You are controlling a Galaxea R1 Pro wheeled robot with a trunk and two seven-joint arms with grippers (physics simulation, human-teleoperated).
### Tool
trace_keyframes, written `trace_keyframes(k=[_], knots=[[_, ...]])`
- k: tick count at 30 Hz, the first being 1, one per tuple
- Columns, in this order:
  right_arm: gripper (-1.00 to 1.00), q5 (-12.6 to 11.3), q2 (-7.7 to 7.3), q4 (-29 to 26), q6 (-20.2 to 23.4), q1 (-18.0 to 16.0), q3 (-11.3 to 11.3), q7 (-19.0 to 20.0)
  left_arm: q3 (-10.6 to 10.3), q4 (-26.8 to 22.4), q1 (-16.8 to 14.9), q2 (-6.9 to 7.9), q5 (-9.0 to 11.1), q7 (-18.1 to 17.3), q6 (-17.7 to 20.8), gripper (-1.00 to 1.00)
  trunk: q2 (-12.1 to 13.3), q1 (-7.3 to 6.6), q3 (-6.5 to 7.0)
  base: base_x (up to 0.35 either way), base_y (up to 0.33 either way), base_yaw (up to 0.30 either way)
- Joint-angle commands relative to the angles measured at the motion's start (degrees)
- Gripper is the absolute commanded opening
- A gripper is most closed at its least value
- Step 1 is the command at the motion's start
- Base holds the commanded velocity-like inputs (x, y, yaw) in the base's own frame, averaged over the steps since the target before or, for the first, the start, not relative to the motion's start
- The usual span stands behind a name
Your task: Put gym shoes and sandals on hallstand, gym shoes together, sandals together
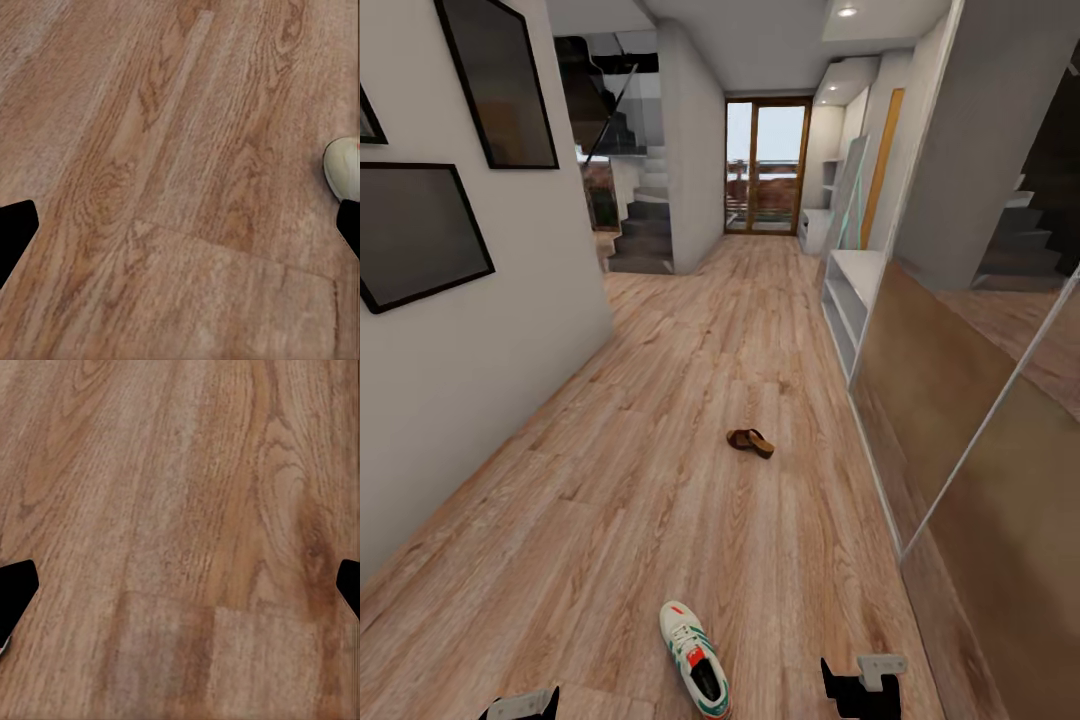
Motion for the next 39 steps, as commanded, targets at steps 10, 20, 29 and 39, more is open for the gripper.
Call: trace_keyframes(k=[10, 20, 29, 39], knots=[[1.00, -0.55, -0.03, 0.02, -0.15, -0.03, 0.52, -0.06, 0.30, 0.06, -0.03, -0.02, 0.35, -0.53, -0.02, 1.00, -0.02, -0.01, -0.05, 0.000, -0.087, 0.000], [1.00, -0.50, -0.07, 0.01, -0.14, -0.03, 0.59, -0.03, 0.30, 0.05, -0.03, -0.02, 0.35, -0.53, -0.05, 1.00, -0.02, -0.01, -0.05, 0.000, -0.072, 0.000], [1.00, -0.30, -0.04, 0.01, -0.07, -0.03, 0.77, 0.11, 0.30, 0.08, -0.03, -0.02, 0.35, -0.52, -0.01, 1.00, -0.02, -0.01, -0.05, 0.000, -0.021, 0.000], [1.00, 0.22, -0.10, -12.93, 4.82, -0.60, 0.63, 0.08, 0.14, -0.46, -0.66, -0.51, 0.23, -0.35, 0.91, 1.00, -0.02, -0.01, -0.05, 0.000, -0.001, 0.000]])
